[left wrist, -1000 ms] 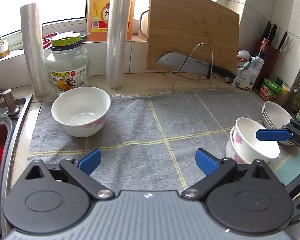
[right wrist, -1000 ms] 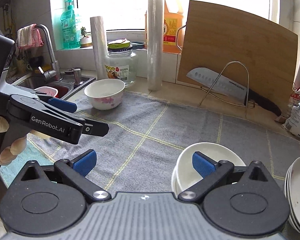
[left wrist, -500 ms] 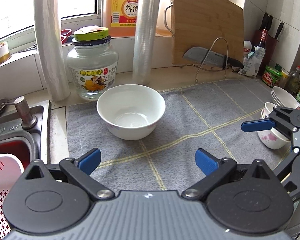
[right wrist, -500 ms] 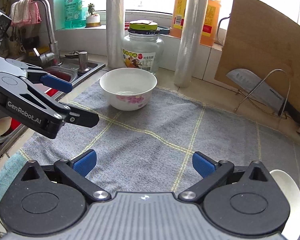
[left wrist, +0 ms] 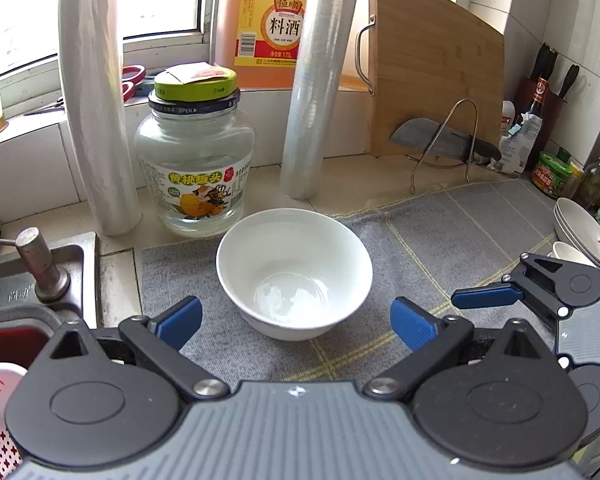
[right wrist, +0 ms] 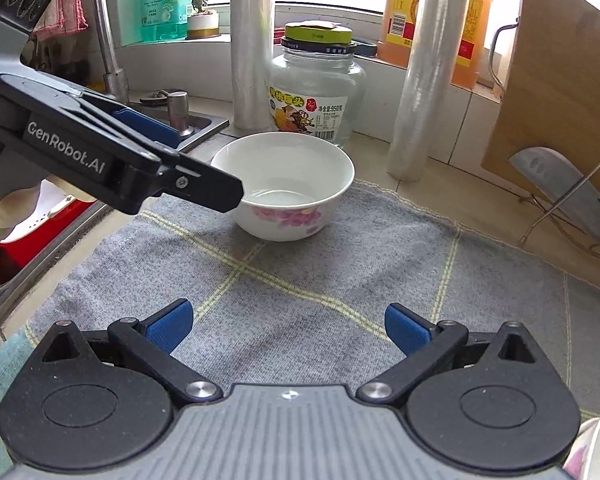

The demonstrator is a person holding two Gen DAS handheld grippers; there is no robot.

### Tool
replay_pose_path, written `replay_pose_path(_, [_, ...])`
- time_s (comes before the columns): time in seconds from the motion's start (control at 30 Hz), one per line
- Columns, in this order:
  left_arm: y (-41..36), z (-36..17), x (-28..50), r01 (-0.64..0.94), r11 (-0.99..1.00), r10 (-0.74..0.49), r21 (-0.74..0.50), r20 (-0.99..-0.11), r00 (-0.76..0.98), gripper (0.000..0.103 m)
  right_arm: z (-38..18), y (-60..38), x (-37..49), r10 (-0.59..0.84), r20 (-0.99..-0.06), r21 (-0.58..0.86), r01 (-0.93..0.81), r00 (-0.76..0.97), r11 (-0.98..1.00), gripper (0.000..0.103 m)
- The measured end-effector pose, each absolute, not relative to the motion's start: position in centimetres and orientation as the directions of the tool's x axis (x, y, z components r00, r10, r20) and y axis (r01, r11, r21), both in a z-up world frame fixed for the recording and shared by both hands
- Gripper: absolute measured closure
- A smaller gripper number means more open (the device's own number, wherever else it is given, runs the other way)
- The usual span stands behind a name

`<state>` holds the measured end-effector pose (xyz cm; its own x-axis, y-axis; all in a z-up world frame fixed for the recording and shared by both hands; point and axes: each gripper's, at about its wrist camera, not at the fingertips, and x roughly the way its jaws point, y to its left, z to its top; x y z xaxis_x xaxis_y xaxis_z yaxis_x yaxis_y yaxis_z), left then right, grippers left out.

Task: Organize plates and bowls
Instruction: 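Move the left tool to the white bowl beside the glass jar, then grasp the bowl's rim with the left tool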

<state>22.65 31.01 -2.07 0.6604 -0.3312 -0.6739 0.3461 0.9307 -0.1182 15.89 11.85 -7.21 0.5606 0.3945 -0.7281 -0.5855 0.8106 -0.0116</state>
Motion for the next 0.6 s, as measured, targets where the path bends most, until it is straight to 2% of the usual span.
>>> replay_pose_path(0.6, [31.8,-4.1,28.2,0.352,0.919,-0.365,-0.179,-0.724,0.586,0.004,-7.9,15.8,20.7,0.392,-0.704,-0.02,-0.569,0.592,0.822,0.0])
